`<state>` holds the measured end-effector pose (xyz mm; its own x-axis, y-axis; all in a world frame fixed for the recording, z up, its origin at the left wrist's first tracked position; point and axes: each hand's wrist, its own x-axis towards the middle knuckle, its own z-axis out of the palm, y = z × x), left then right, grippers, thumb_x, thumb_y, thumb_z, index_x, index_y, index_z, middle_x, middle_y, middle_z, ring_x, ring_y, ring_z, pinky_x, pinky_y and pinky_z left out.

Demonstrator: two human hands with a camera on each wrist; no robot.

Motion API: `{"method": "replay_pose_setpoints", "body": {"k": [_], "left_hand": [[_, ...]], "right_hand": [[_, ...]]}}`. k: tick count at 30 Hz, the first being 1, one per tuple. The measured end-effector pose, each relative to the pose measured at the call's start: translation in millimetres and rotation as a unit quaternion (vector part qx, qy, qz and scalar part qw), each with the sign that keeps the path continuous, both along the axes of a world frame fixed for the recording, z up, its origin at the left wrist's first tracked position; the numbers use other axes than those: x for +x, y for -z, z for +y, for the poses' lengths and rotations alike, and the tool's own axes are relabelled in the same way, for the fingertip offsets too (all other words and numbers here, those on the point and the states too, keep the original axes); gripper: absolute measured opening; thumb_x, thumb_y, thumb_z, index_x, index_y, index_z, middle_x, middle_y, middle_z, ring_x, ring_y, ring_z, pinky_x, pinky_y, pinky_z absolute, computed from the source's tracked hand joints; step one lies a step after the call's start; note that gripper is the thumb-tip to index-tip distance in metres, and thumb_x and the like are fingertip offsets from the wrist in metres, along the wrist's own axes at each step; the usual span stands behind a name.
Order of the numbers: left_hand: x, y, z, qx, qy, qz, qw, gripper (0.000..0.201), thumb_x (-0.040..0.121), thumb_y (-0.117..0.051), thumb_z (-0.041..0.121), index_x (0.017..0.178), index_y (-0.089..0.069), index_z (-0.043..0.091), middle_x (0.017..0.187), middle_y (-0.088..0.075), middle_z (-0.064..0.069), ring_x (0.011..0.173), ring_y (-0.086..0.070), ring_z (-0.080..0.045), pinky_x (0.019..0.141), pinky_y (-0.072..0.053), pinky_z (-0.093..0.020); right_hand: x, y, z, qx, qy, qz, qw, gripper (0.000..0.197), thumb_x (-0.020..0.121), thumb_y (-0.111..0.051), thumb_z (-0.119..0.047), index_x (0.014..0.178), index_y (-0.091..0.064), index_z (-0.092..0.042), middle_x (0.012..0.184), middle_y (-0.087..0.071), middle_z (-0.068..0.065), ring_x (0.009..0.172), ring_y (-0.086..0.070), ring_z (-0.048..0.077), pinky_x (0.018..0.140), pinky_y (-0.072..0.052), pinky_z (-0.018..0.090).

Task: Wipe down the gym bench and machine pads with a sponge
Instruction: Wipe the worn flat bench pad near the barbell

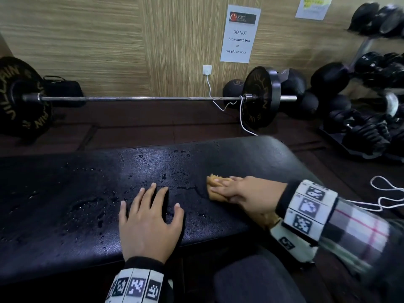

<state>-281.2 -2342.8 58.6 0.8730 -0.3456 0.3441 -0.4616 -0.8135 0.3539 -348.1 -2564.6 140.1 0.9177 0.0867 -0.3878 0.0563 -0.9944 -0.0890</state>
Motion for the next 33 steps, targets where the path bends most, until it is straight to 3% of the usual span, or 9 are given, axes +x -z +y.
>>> {"method": "replay_pose_setpoints", "body": {"k": [3, 7, 10, 12, 15, 21, 27, 30, 33], "left_hand": [[-0.7, 0.1, 0.1, -0.002, 0.002, -0.001, 1.000, 0.055, 0.080, -0.039, 0.054, 0.122, -0.064, 0.029, 0.136, -0.058, 0.004, 0.131, -0.048, -0.020, 0.112, -0.028, -0.051], [-1.0, 0.0, 0.1, -0.002, 0.001, -0.005, 1.000, 0.055, 0.081, -0.038, 0.054, 0.122, -0.064, 0.029, 0.136, -0.058, 0.004, 0.131, -0.048, -0.020, 0.112, -0.028, -0.051], [-0.4, 0.7, 0.0, -0.001, -0.002, -0.005, 1.000, 0.056, 0.081, -0.037, 0.055, 0.123, -0.064, 0.029, 0.136, -0.058, 0.005, 0.131, -0.048, -0.019, 0.112, -0.027, -0.051], [-0.4, 1.4, 0.1, -0.003, -0.001, -0.006, 1.000, 0.057, 0.081, -0.037, 0.055, 0.122, -0.065, 0.029, 0.136, -0.058, 0.004, 0.131, -0.048, -0.020, 0.112, -0.027, -0.051], [-0.5, 1.9, 0.0, -0.008, 0.000, -0.010, 1.000, 0.056, 0.080, -0.038, 0.054, 0.121, -0.065, 0.028, 0.135, -0.059, 0.004, 0.130, -0.049, -0.020, 0.112, -0.027, -0.050], [0.0, 1.5, 0.6, -0.012, 0.003, -0.011, 1.000, 0.055, 0.080, -0.039, 0.053, 0.121, -0.065, 0.028, 0.135, -0.059, 0.003, 0.130, -0.049, -0.020, 0.112, -0.027, -0.050], [0.1, 0.8, -0.1, -0.011, 0.000, -0.007, 1.000, 0.056, 0.080, -0.037, 0.055, 0.121, -0.065, 0.029, 0.135, -0.059, 0.004, 0.131, -0.049, -0.019, 0.112, -0.027, -0.050], [0.4, 0.7, 0.8, -0.008, 0.006, -0.005, 1.000, 0.056, 0.080, -0.037, 0.055, 0.121, -0.065, 0.029, 0.135, -0.059, 0.004, 0.130, -0.049, -0.019, 0.112, -0.027, -0.050], [1.3, 0.3, 3.8, -0.005, 0.017, -0.003, 1.000, 0.056, 0.082, -0.036, 0.056, 0.120, -0.066, 0.028, 0.134, -0.060, 0.003, 0.129, -0.050, -0.020, 0.110, -0.029, -0.051]], "right_hand": [[-3.0, 0.1, -27.0, -0.013, 0.049, 0.005, 0.999, 0.060, 0.096, -0.041, -0.011, 0.148, -0.017, -0.031, 0.157, -0.002, -0.005, 0.144, -0.011, 0.015, 0.117, -0.009, 0.028], [26.1, -4.4, -34.0, -0.097, 0.112, 0.006, 0.989, 0.062, 0.097, -0.038, -0.012, 0.150, -0.009, -0.022, 0.158, -0.006, 0.005, 0.140, -0.024, 0.029, 0.113, -0.020, 0.034], [50.0, -8.2, -12.9, -0.119, 0.115, -0.006, 0.986, 0.060, 0.096, -0.040, -0.008, 0.149, -0.014, -0.014, 0.155, -0.016, 0.010, 0.135, -0.032, 0.033, 0.110, -0.027, 0.038], [56.9, -4.8, 3.1, -0.099, 0.078, -0.016, 0.992, 0.059, 0.096, -0.040, -0.006, 0.149, -0.015, -0.012, 0.156, -0.013, 0.010, 0.139, -0.024, 0.031, 0.113, -0.022, 0.039], [46.4, 8.0, 17.4, -0.042, 0.002, -0.028, 0.999, 0.061, 0.097, -0.038, -0.008, 0.149, -0.013, -0.025, 0.158, 0.000, 0.001, 0.145, -0.009, 0.024, 0.117, -0.011, 0.040], [-3.7, 15.1, -16.2, 0.062, -0.040, -0.023, 0.997, 0.058, 0.095, -0.039, -0.007, 0.145, -0.027, -0.033, 0.156, -0.012, -0.011, 0.145, -0.011, 0.018, 0.118, -0.011, 0.036], [26.9, -1.9, -35.3, -0.059, 0.069, -0.008, 0.996, 0.060, 0.097, -0.037, -0.009, 0.149, -0.011, -0.024, 0.158, -0.002, -0.001, 0.144, -0.015, 0.022, 0.116, -0.011, 0.032], [51.3, -7.4, -10.0, -0.113, 0.074, -0.021, 0.991, 0.059, 0.098, -0.036, -0.013, 0.150, -0.009, -0.022, 0.157, -0.008, 0.004, 0.139, -0.024, 0.029, 0.114, -0.020, 0.035], [57.2, -3.8, 21.2, -0.082, 0.043, -0.026, 0.995, 0.061, 0.097, -0.036, -0.010, 0.150, -0.009, -0.024, 0.158, -0.004, 0.003, 0.144, -0.013, 0.025, 0.117, -0.011, 0.034]]}}
